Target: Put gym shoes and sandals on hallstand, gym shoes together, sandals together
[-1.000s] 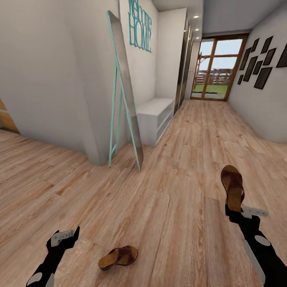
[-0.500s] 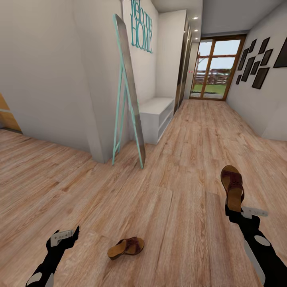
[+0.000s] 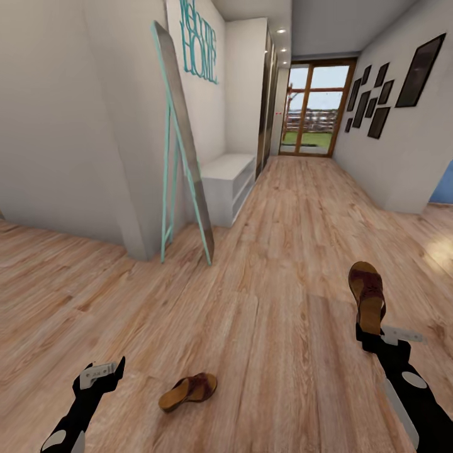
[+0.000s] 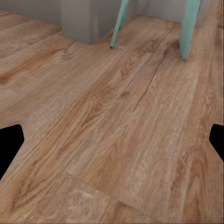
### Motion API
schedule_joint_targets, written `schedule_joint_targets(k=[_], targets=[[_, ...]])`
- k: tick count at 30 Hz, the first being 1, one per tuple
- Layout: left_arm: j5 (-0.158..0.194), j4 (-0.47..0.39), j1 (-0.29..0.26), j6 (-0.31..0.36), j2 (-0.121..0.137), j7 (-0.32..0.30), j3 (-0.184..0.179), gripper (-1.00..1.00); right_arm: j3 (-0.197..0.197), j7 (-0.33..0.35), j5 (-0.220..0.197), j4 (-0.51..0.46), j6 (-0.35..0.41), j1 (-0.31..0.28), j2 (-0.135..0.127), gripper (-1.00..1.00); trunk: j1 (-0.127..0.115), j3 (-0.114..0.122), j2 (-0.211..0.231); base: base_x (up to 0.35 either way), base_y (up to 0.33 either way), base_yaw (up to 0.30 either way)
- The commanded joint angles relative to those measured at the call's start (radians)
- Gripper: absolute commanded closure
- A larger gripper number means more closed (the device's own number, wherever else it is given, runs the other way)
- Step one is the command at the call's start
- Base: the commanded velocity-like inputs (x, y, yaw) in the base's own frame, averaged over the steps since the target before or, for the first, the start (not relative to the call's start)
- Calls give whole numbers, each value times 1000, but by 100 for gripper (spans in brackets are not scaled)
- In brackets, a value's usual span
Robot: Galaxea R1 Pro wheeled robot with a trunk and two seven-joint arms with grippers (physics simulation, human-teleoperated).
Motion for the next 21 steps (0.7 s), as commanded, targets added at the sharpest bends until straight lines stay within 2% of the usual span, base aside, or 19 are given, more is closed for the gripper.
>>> schedule_joint_targets(k=[1, 14, 21], targets=[[-10, 0, -1, -4, -1, -6, 8, -100, 2, -4, -13, -1, 2, 0, 0, 100, 0, -1, 0, 0, 0, -265], [-11, 0, -1, -5, -1, -6, 8, -100, 1, -4, -13, -1, 2, 0, 0, 100, 0, -2, 0, 0, 0, -263], [-11, 0, -1, -5, -1, -6, 8, -100, 0, -4, -14, -1, 3, 0, -1, 100, 0, -9, 0, 0, 0, -199]])
